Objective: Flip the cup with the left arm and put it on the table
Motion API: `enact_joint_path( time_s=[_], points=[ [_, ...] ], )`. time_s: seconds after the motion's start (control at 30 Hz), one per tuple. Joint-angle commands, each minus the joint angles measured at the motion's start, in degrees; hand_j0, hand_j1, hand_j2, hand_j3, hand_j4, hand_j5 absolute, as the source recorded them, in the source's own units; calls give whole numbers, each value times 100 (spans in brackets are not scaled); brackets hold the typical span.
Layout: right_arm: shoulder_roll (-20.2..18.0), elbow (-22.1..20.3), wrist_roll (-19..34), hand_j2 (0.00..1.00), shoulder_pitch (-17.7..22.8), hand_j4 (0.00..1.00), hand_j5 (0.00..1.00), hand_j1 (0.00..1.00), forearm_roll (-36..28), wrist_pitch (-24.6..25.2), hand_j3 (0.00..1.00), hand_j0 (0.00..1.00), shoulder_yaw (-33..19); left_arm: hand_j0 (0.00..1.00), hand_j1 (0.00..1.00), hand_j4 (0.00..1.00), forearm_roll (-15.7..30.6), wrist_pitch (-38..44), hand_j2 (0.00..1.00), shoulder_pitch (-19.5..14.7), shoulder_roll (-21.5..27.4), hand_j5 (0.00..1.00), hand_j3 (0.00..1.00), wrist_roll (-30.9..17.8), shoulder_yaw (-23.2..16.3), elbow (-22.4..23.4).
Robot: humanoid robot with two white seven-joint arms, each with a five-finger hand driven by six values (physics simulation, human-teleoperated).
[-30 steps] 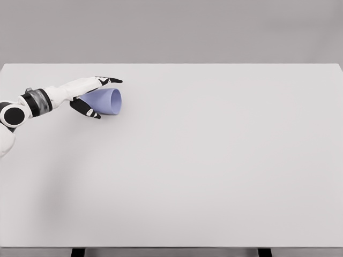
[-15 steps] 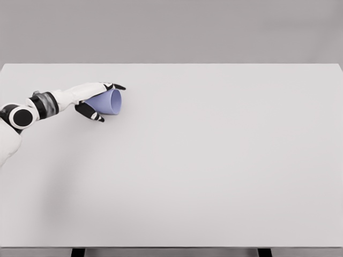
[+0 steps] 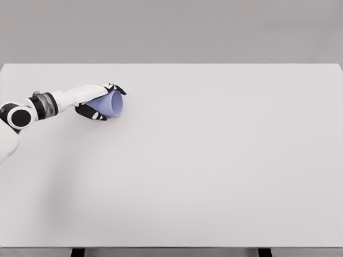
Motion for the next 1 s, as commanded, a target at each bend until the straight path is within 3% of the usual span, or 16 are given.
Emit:
enact_joint_path(
  time_s=[0.0, 0.23, 0.97],
  points=[
    [0, 1, 1, 100, 0, 100, 100, 100, 0, 0, 100, 100, 0, 53, 53, 53, 9, -16, 53, 0, 35, 53, 53, 74, 29, -28],
    [0, 1, 1, 100, 0, 100, 100, 100, 0, 0, 100, 100, 0, 58, 58, 58, 598, -229, 58, -18, 158, 58, 58, 74, 38, -90],
    [0, 1, 1, 100, 0, 100, 100, 100, 0, 0, 100, 100, 0, 61, 61, 61, 2408, -229, 61, 149, 149, 61, 61, 74, 12, -239]
  ],
)
